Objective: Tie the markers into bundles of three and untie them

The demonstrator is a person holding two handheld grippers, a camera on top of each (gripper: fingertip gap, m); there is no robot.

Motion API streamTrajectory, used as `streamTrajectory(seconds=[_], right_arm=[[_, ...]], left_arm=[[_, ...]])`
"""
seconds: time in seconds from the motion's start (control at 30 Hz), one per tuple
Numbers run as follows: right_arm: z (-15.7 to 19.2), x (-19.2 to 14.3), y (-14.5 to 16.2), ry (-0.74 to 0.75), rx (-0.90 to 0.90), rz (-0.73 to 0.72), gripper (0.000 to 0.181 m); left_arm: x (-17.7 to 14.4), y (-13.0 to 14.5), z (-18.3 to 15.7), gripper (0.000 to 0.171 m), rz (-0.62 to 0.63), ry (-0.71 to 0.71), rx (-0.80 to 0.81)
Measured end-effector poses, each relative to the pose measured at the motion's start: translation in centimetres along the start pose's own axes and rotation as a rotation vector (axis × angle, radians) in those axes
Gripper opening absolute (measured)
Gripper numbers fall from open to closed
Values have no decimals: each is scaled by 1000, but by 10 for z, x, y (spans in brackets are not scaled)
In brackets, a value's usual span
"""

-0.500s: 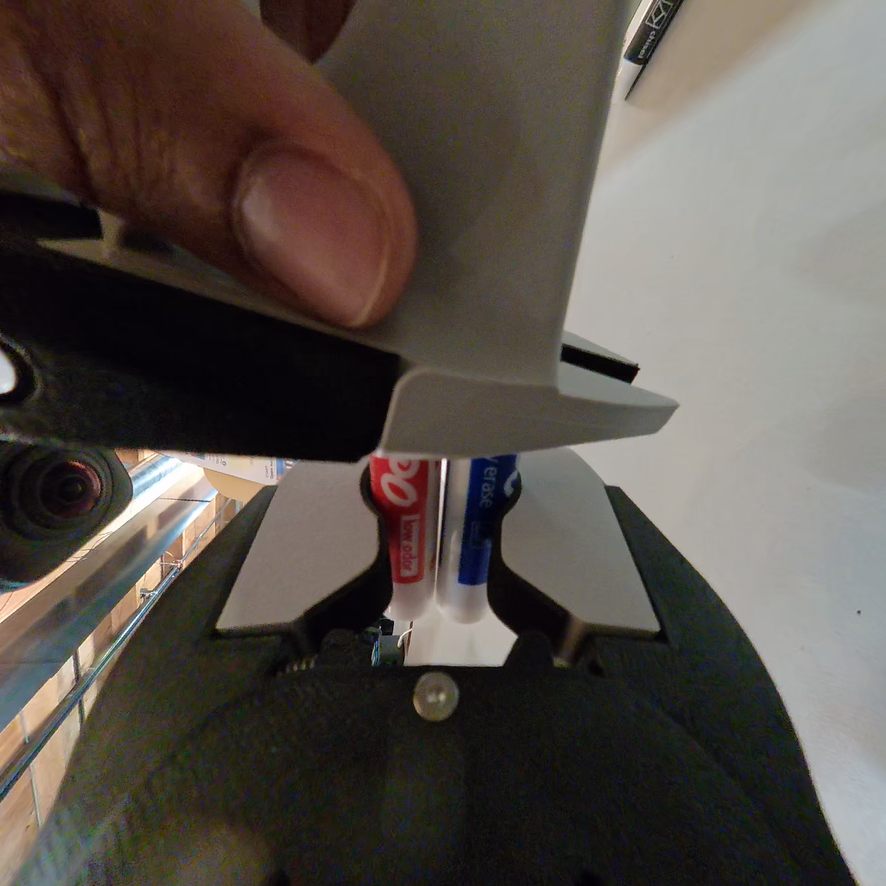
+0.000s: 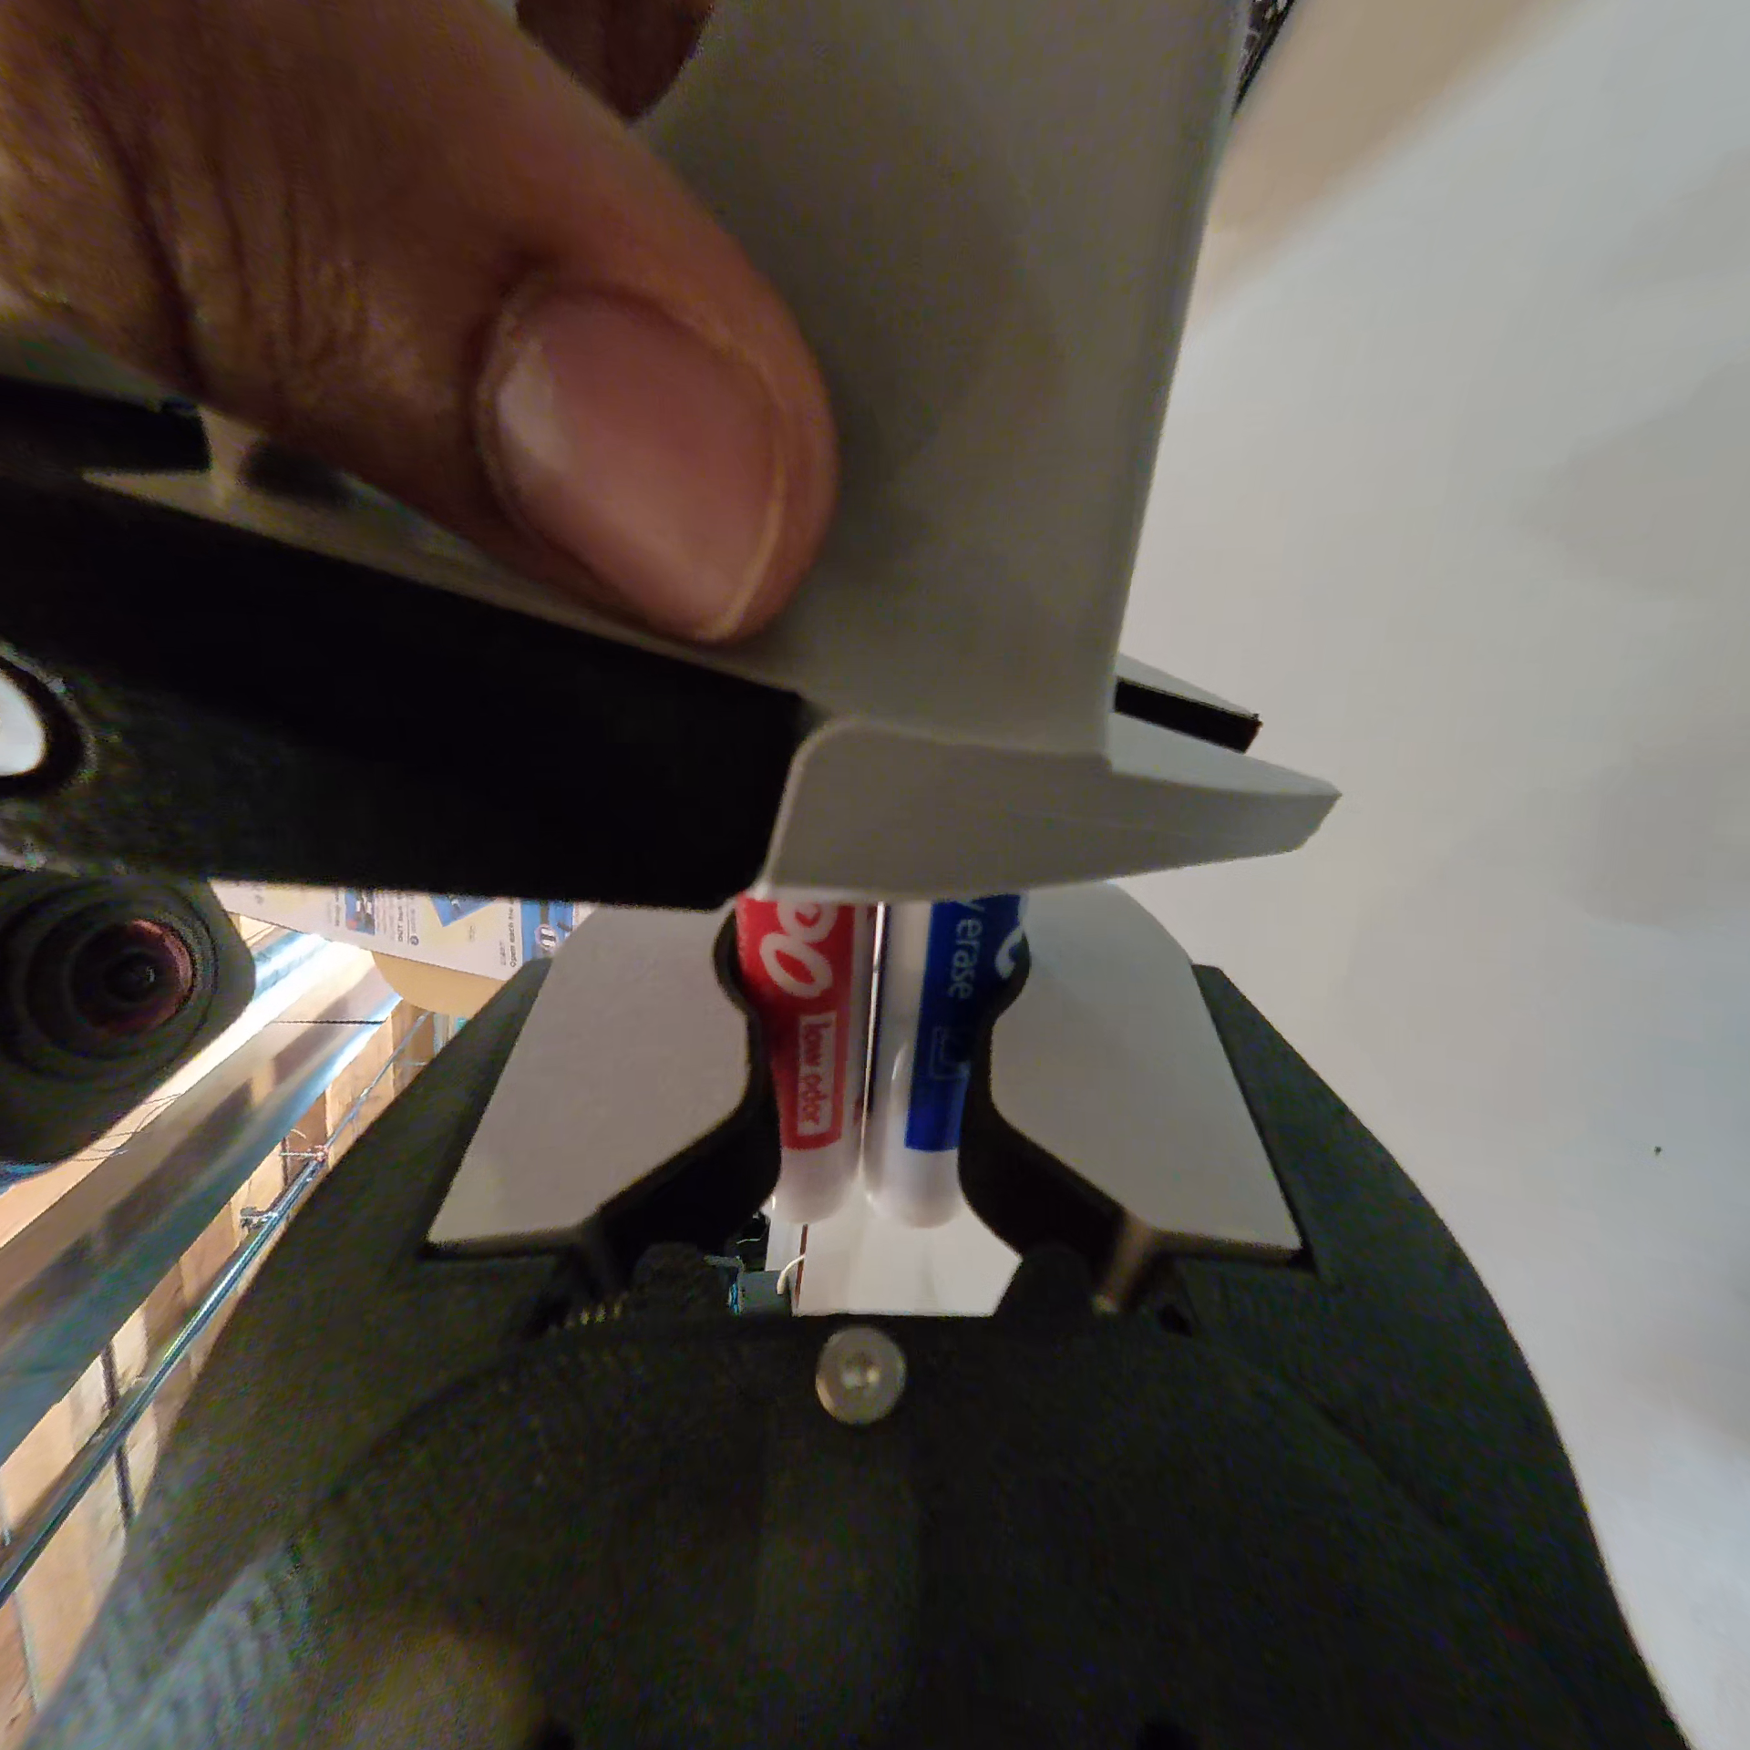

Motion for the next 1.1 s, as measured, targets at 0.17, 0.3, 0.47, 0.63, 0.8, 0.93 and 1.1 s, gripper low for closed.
streamTrajectory(seconds=[0.17, 0.3, 0.47, 0.63, 0.8, 0.93, 1.1], right_arm=[[1, 0, 0, -5, -3, 5, 15], [2, 0, 1, -8, -5, 7, 15], [2, 0, 0, -12, -5, -2, 15], [0, -1, -1, -6, -3, -18, 20], [-2, -3, 0, -7, 15, -18, 34], [-6, -9, 2, -17, 46, -57, 44], [-24, -34, 16, 23, 106, -151, 56]], left_arm=[[-1, 0, 0, 43, -3, 11, 6], [-2, 0, -1, 43, 1, 23, 9], [-2, 1, -1, 43, 2, 33, 4], [-2, 2, 0, 43, 1, 50, -15], [-1, 4, -2, 43, 3, 67, -27], [0, 8, -2, 43, 17, 97, -52], [4, 15, -10, 44, 33, 205, -114]])
Point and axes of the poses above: each gripper's, where its closed fingertips meet, x out along the fingers, y out of its underside, z = x × y across the jaws, the point moved 5 cm from there along -x, back along the fingers, and after that the axes turned 14 degrees about y, right-handed, at the moved point
